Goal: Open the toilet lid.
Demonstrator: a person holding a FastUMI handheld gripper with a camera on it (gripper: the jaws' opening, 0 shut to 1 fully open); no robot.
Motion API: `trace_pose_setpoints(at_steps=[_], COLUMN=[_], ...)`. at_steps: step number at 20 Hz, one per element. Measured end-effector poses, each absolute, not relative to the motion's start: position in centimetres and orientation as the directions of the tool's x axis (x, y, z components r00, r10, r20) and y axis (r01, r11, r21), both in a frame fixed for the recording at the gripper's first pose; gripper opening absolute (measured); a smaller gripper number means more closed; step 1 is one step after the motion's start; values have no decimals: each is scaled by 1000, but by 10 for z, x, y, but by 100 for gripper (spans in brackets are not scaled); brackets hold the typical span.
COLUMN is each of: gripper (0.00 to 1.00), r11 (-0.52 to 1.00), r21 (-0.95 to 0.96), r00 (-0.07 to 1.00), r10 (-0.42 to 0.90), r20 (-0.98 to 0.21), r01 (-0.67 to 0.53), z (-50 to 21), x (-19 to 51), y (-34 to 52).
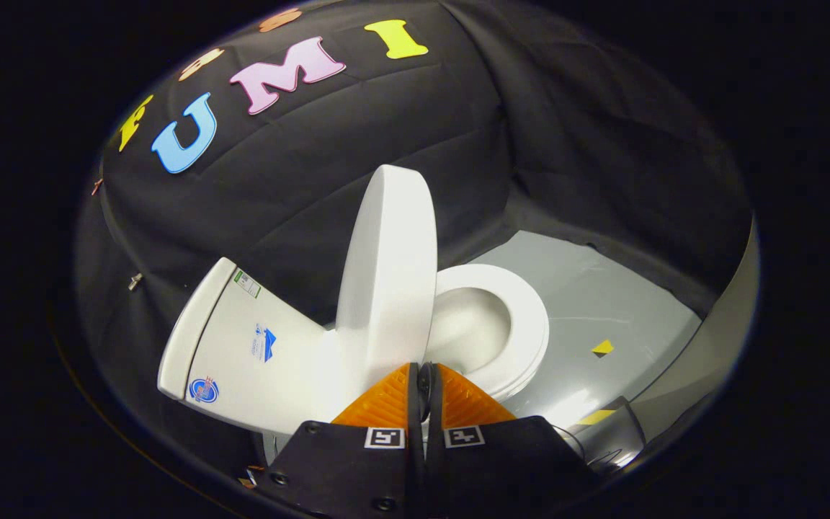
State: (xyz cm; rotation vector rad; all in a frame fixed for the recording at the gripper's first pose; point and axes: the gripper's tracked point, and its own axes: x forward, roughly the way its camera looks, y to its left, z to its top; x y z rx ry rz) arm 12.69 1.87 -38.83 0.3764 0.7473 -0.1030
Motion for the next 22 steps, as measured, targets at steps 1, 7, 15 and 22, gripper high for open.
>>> trace_pose_setpoints(at_steps=[1, 7, 15, 22], gripper=[5, 5, 5, 5], r11=[933, 969, 991, 994], r21=[281, 148, -25, -104], r00=[740, 785, 845, 893], r10=[26, -67, -127, -82], r20=[-672, -616, -519, -443], r01=[223, 198, 133, 40], z=[-382, -352, -321, -312], x=[127, 127, 122, 117], y=[26, 71, 147, 227])
